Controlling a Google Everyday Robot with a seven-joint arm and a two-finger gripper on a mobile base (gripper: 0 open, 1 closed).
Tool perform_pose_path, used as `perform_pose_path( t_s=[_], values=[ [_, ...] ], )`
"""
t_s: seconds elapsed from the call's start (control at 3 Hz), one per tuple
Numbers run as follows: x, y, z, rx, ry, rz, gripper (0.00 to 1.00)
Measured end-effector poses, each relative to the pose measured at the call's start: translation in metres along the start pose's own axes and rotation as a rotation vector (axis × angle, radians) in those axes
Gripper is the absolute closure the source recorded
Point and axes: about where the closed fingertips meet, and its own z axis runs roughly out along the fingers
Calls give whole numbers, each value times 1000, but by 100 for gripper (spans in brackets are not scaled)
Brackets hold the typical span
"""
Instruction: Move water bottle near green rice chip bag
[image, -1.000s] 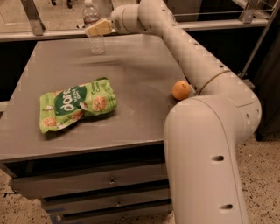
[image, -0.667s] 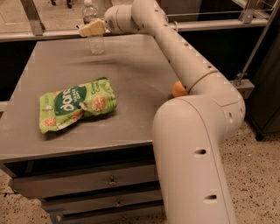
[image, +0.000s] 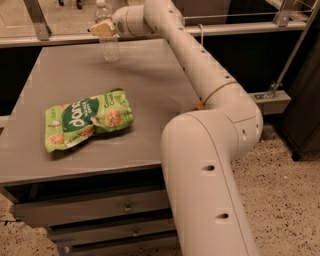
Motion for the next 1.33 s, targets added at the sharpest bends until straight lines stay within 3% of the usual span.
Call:
perform_pose_path(
  t_s=[0.67, 1.0, 1.33],
  values=[
    [2, -2, -22, -10, -21, 34, 88],
    [-4, 10, -57, -39, -47, 41, 100],
    [-13, 37, -98, -84, -84, 41, 100]
  ],
)
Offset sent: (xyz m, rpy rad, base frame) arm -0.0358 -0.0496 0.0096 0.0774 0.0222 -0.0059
